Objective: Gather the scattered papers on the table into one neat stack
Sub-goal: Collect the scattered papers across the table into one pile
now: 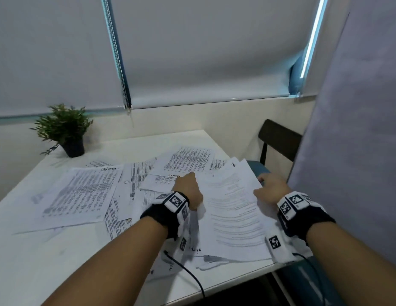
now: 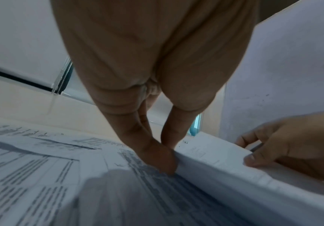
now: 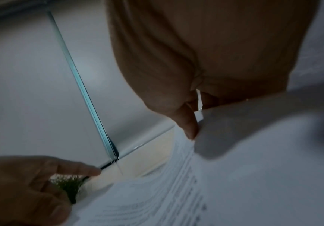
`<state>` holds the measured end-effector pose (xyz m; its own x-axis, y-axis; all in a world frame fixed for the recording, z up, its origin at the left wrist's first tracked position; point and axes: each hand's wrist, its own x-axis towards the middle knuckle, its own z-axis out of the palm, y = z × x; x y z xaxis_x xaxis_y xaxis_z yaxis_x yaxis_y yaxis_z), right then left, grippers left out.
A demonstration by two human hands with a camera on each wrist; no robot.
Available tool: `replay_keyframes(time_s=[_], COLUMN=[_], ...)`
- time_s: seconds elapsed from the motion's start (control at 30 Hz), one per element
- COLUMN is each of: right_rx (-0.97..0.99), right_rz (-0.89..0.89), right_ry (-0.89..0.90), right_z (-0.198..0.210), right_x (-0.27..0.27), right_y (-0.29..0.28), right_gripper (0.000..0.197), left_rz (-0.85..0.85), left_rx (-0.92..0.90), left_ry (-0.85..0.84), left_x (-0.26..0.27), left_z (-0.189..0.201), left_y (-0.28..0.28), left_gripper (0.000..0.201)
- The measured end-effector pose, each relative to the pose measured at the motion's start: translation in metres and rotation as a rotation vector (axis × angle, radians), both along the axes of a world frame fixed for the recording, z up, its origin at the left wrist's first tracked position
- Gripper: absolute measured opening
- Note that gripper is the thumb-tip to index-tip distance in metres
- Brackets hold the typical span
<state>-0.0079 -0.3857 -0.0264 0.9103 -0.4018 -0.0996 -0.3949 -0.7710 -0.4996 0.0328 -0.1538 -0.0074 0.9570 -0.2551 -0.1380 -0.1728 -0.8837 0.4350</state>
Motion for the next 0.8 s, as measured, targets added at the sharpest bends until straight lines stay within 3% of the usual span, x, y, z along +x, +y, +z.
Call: replay_keyframes(time_s=[0.07,0.23,0.33,0.43,0.57,0.7,0.8], right_rx=[-0.007,-0.042,-0.016,0.128,0.355,0.345,0.287], right_rz=[-0.01,-0.044,0.022,0.089,0.199,0.357,0.48], right_ry=[0.019,-0.072,-0.167,-0.211,-0.149,-0.028,0.059], right_z=[-0.005,0.012,0.039,0.061,0.065,0.048,0.036], right_x=[0.002,0.0,-0.003,0.002,0.025,0.061,0.091], right_y=[0.003,0.014,0.036,0.07,0.136,0.21,0.262], right_gripper=[0.023,0.058,0.047,0.041,0.048,0.056,0.067], left_rz=[-0.012,0.046,0.101,0.179,0.317,0.467,0.555], left_rx=[0.021,0.009,-0.005,-0.008,0.013,0.043,0.143], left_ry=[-0.022,-0.049,-0.044,-0.064,-0.057,-0.035,0.032], left_x=[0.007,0.017,0.02,0.026,0.034,0.052,0.069], left_z=[-0.004,-0.001,0.005,0.008,0.006,0.004,-0.003], left_y=[0.006,0.042,0.075,0.117,0.182,0.252,0.301], left_gripper=[0.048,0.051,0.043,0.035,0.029,0.012,0.023])
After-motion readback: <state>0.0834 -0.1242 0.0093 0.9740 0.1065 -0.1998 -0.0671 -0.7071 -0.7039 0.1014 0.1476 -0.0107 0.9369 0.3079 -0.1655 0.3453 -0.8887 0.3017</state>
